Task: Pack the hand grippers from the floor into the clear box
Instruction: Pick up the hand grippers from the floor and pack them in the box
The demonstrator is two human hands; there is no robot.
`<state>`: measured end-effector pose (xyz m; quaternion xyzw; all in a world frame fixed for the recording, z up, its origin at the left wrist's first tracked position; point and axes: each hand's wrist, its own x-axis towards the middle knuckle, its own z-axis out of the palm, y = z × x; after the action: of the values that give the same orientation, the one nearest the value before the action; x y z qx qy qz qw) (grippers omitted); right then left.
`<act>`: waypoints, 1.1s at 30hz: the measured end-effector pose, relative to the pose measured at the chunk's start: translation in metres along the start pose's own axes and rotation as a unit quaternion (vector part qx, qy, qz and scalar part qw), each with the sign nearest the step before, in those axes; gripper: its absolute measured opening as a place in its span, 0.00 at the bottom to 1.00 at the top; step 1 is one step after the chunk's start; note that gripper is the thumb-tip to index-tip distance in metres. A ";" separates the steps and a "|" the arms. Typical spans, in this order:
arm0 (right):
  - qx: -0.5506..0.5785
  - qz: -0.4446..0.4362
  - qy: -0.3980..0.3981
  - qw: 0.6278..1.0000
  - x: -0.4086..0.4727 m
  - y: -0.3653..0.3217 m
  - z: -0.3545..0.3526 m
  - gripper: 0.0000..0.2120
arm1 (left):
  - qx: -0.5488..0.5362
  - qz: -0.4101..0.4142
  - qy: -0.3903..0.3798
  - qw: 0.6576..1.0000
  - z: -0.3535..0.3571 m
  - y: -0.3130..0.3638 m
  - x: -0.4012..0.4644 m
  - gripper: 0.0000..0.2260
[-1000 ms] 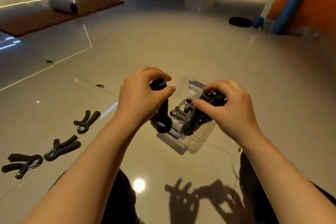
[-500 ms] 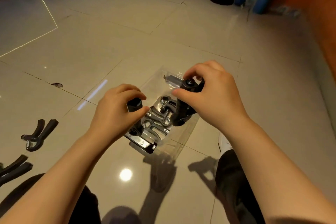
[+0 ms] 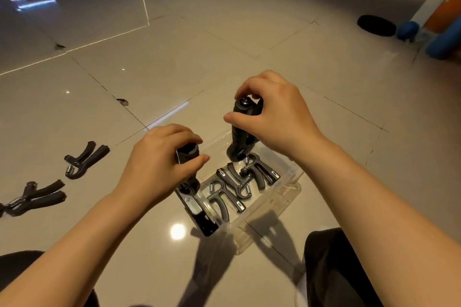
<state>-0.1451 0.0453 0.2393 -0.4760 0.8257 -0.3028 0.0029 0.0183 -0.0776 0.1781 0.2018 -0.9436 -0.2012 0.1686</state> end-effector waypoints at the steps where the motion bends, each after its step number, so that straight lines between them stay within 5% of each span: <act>1: 0.005 -0.026 0.002 1.000 0.005 0.003 0.003 0.14 | 0.006 -0.001 -0.001 1.000 -0.001 0.005 0.001 0.22; 11: 0.098 -0.153 -0.067 0.981 0.056 0.042 0.017 0.22 | 0.072 -0.107 0.056 0.990 0.008 0.048 -0.001 0.27; 21: 0.128 -0.230 -0.194 0.945 0.101 0.077 0.028 0.17 | 0.094 -0.256 0.141 0.952 0.076 0.089 -0.005 0.23; 28: 0.111 -0.230 -0.277 0.926 0.120 0.110 0.050 0.16 | -0.004 -0.410 0.297 0.862 0.134 0.116 0.004 0.21; 33: 0.058 -0.214 -0.339 0.914 0.118 0.136 0.076 0.15 | -0.059 -0.453 0.330 0.826 0.179 0.121 -0.008 0.20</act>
<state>-0.2943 -0.0354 0.1422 -0.7146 0.6341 -0.1642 0.2456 -0.0839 0.0827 0.0761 0.6507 -0.6203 -0.2316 0.3717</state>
